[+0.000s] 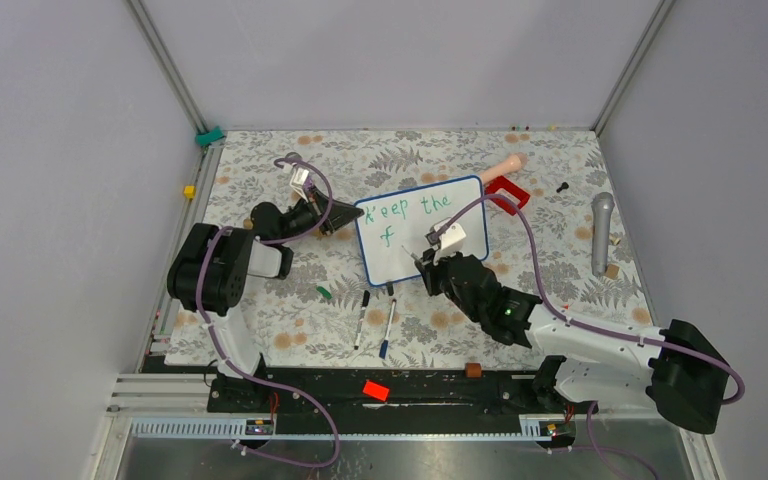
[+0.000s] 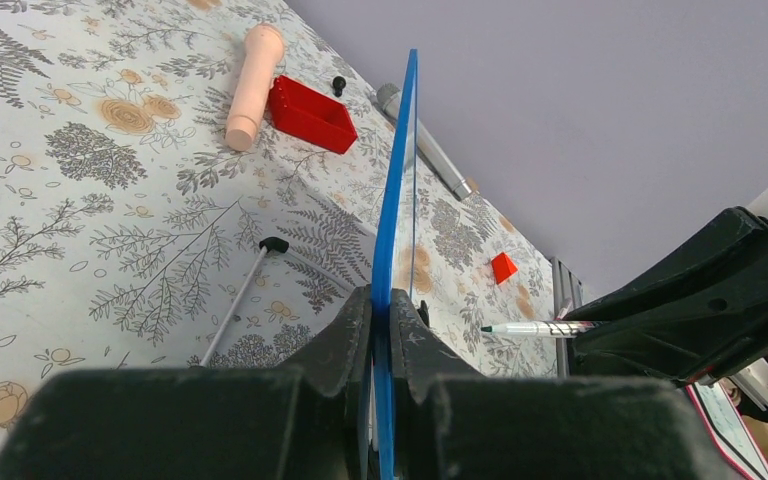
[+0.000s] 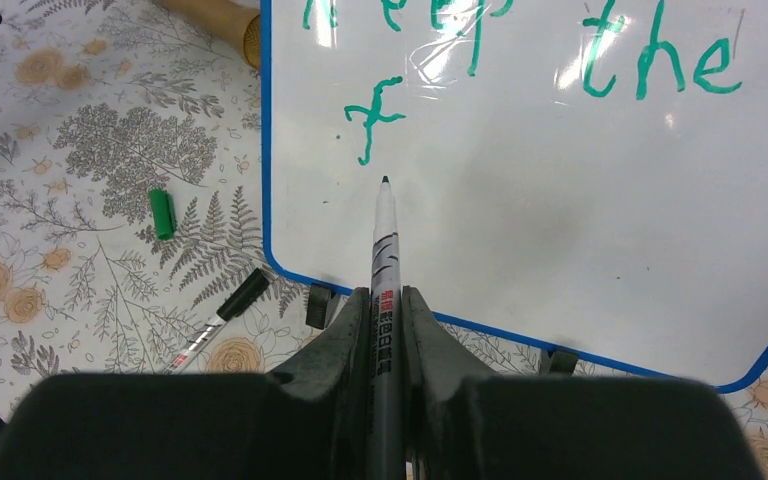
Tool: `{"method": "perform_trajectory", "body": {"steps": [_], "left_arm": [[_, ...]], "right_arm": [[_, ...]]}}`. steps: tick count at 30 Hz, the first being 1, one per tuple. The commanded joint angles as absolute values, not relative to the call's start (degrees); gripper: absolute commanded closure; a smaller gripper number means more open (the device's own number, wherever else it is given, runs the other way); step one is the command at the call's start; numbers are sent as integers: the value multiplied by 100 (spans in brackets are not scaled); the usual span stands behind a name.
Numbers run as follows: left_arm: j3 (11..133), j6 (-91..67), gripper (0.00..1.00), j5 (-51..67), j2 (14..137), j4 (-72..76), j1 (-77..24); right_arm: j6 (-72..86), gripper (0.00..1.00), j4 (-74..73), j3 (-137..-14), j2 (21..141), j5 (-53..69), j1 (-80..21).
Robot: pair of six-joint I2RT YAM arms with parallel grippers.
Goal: Write a sentence on the whiteboard
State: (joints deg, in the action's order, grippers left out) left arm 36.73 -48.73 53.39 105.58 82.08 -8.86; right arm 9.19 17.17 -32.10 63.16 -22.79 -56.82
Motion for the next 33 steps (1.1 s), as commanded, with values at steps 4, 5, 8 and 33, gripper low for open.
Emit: {"method": "perform_trajectory", "body": {"steps": [4,5,8,33], "left_arm": [[3861,-4691,100,5628,10723,8455,-966],[3866,-4693,100,5626,10728,8455,-967],[3876,-4687,100,5635,10727,8456,-967],[3886,-4686,100,5671,10722,8453,-978]], "right_arm": [[959,100,1537,-3758,6432,-2281,-5652],[995,100,1342,-3896,6508,-2325,-5653],[971,100,1247,-4023,6621,-2188,-5654],[1213,100,699,-4771,7442,-2831,-5651]]}}
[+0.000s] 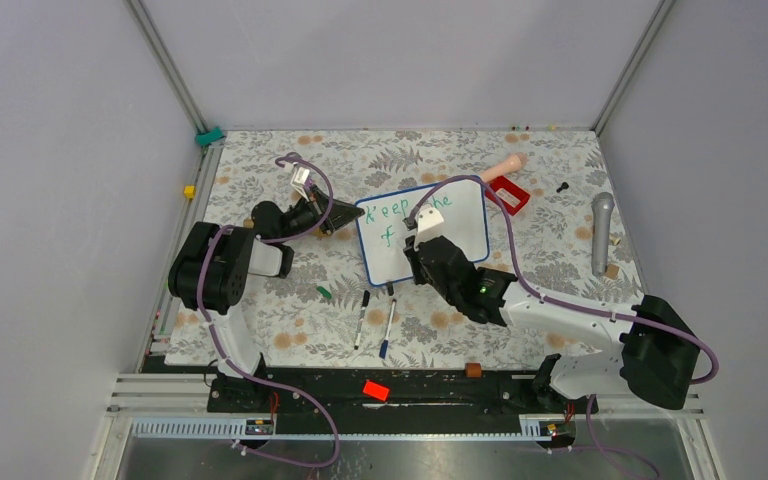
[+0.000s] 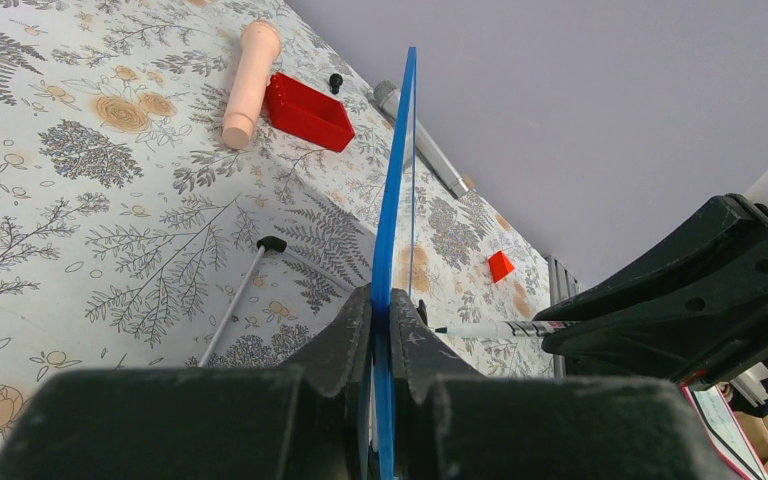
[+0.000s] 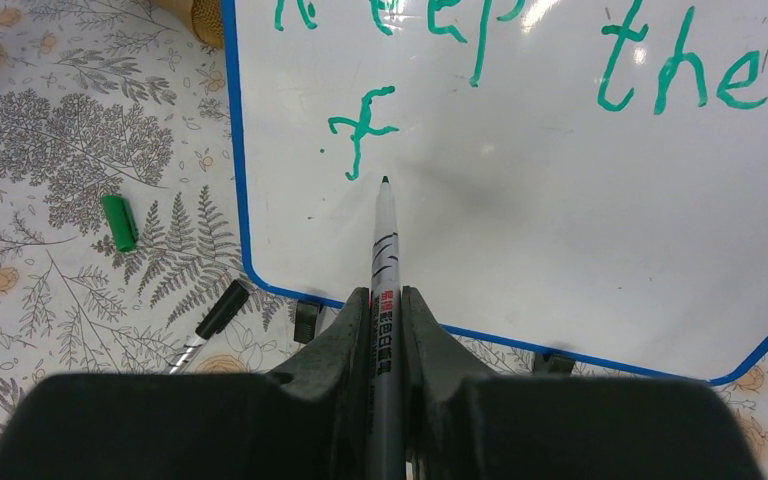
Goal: Write a sentence on the whiteboard
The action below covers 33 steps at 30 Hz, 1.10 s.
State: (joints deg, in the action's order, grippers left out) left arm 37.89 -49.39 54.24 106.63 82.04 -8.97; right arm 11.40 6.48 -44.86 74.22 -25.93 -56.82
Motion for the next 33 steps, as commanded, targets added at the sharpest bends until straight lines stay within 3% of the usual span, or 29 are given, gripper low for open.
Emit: {"method": "perform_trajectory", "body": {"steps": [1,33], "left_arm": [[3885,-4685,100,5674,10723,8455,-975],[3920,-4711,100,5731,10731,8455,-984]], "right_arm": [[1215,100,709,-4779,7451,-2868,-5651],[1158,100,974,-4941,7699,-3246,-5651]]}}
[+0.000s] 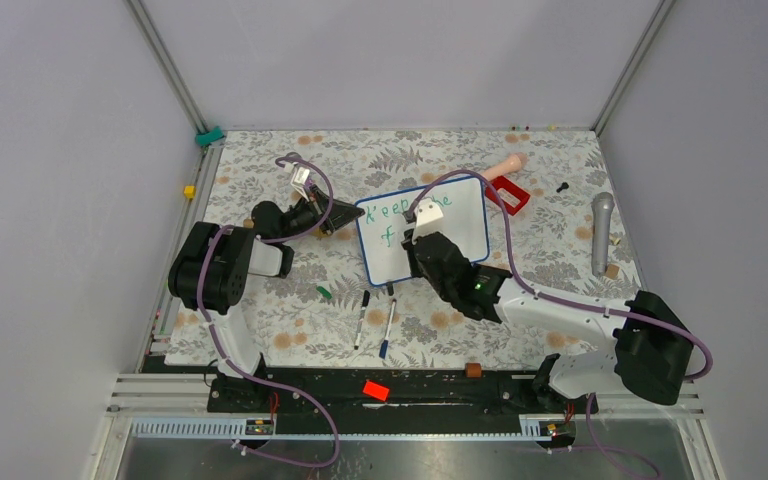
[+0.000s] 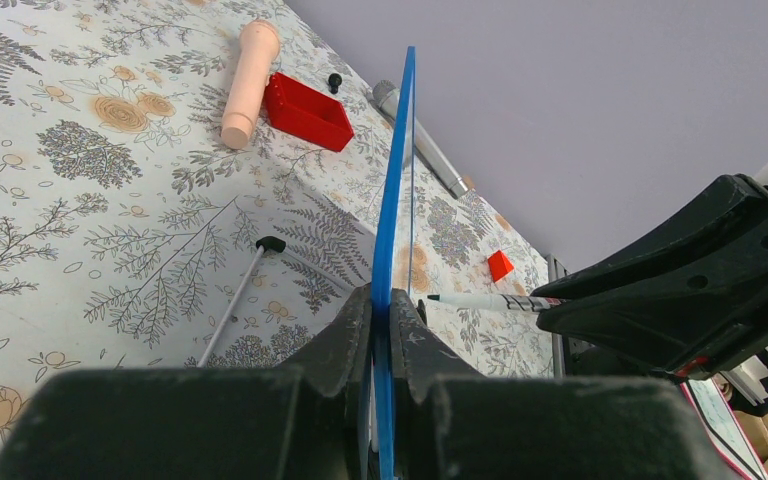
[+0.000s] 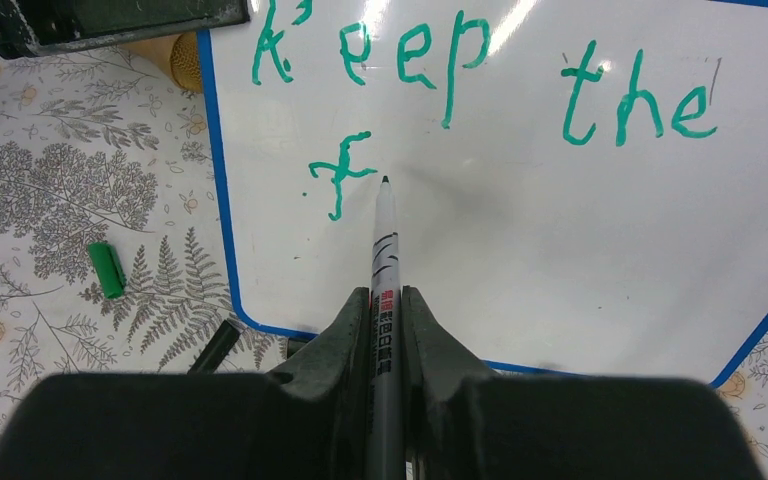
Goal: Write a sentence on the whiteboard
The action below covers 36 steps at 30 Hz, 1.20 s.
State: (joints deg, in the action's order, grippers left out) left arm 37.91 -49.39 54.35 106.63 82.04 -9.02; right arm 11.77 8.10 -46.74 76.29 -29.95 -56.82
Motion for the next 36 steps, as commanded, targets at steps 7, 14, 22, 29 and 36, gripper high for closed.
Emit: {"method": "perform_trajectory", "body": {"steps": [7,14,22,29,36], "left_arm": [[3909,-4705,100,5731,10727,8455,-989],[3919,-4703,100,5735,10731,8454,-984],[3930,-4703,100,5747,10725,8464,-984],[3941,-4680,100,5745,10682,8464,-984],[3946,-4693,100,5757,10698,8464,-984]], "right_arm": [[1218,100,739,-5127,7850,-3364,-5651],[1318,100,660,-5133,7872,-3399,-5652],[1413,100,715,-4991,7811,-3440,-5651],[1385,100,595,-5043,7670,-3406,-5651],[1320,100,571,-5097,7686,-3390,-5652]]}}
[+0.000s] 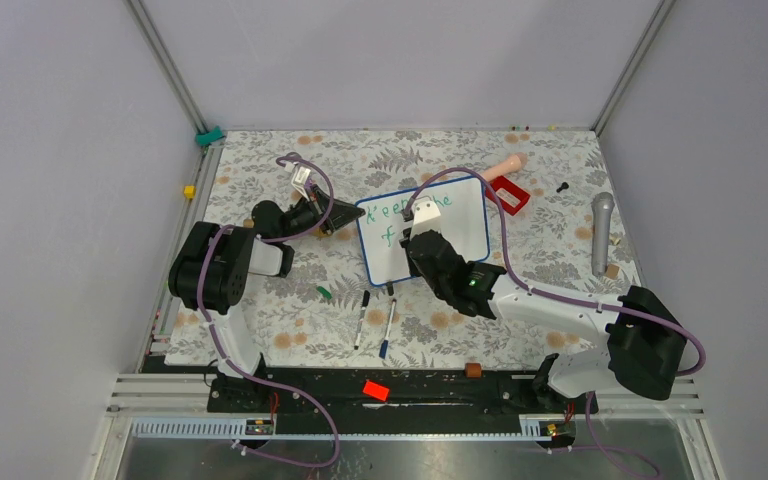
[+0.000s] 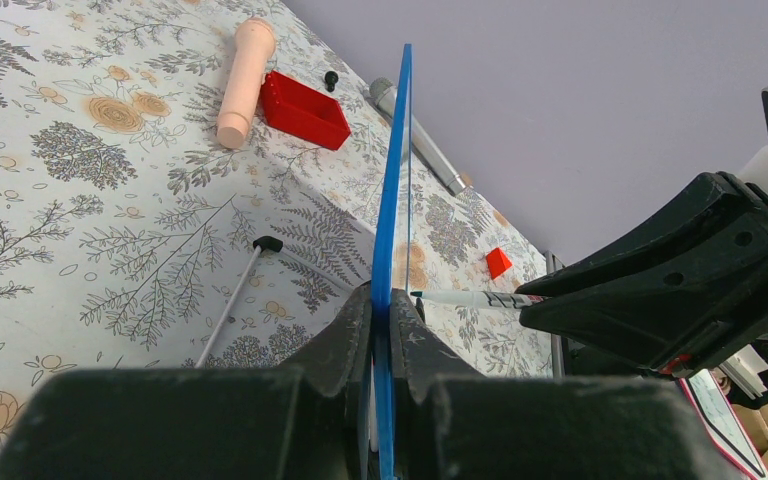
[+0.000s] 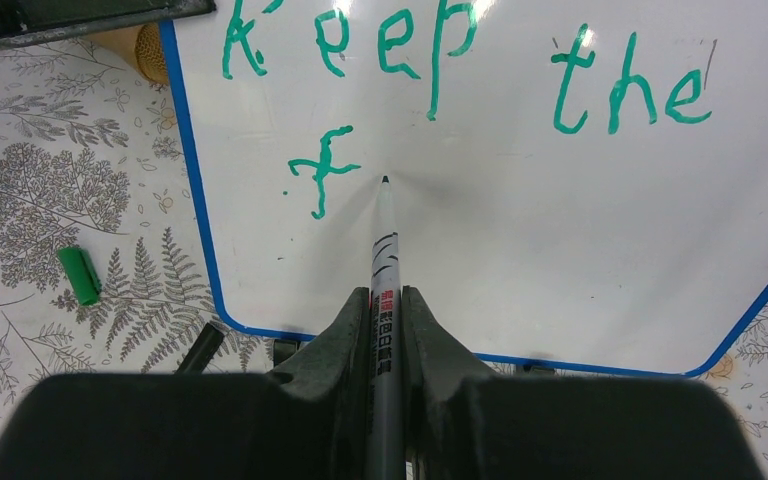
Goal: Write a sentence on the whiteboard
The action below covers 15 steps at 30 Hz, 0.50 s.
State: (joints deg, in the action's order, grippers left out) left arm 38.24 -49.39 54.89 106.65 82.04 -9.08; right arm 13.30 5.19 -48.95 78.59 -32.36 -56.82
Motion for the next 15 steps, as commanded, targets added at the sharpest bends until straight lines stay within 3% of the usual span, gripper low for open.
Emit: {"method": "perform_trajectory", "body": {"steps": [1,15], "left_arm": [[3940,-4693,100,5760,10695,8464,-984],[3941,-4685,100,5755,10696,8464,-984]], "right_arm": [[1298,100,569,-5099,7694,-3399,-5651],[1240,100,561,-5187,7817,-3430,-5652]]}}
